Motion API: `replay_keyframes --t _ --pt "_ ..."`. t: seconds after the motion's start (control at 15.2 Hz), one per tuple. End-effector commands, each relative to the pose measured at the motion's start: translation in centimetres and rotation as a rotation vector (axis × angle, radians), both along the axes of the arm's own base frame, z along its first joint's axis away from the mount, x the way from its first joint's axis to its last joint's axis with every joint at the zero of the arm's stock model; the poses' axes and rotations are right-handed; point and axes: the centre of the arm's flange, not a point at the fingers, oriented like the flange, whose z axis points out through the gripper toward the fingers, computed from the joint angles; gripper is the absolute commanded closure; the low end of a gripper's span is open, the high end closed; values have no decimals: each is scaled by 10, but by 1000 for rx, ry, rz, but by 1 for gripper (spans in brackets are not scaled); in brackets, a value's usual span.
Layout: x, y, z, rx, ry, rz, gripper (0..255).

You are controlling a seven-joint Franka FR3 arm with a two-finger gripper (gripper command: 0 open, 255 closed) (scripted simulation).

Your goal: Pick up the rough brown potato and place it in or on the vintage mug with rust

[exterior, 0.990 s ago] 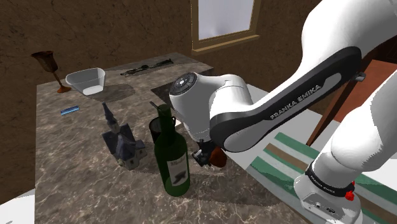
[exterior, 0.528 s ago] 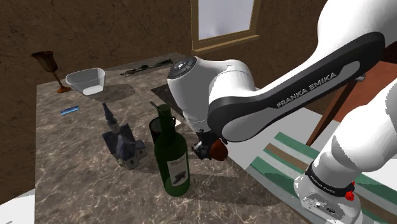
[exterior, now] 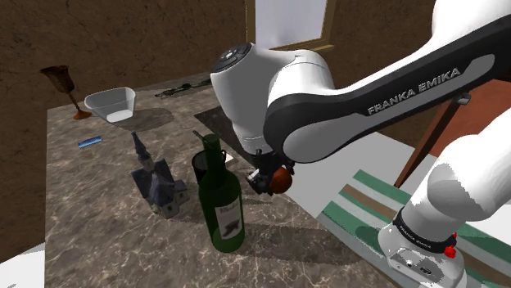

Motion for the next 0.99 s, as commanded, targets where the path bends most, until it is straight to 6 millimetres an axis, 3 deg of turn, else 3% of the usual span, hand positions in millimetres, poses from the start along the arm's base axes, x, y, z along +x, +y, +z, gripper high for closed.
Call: replay_keyframes --t 0.0,0.92 --pt "0 0 10 0 0 0 255" --pt "0 0 81 0 0 0 255"
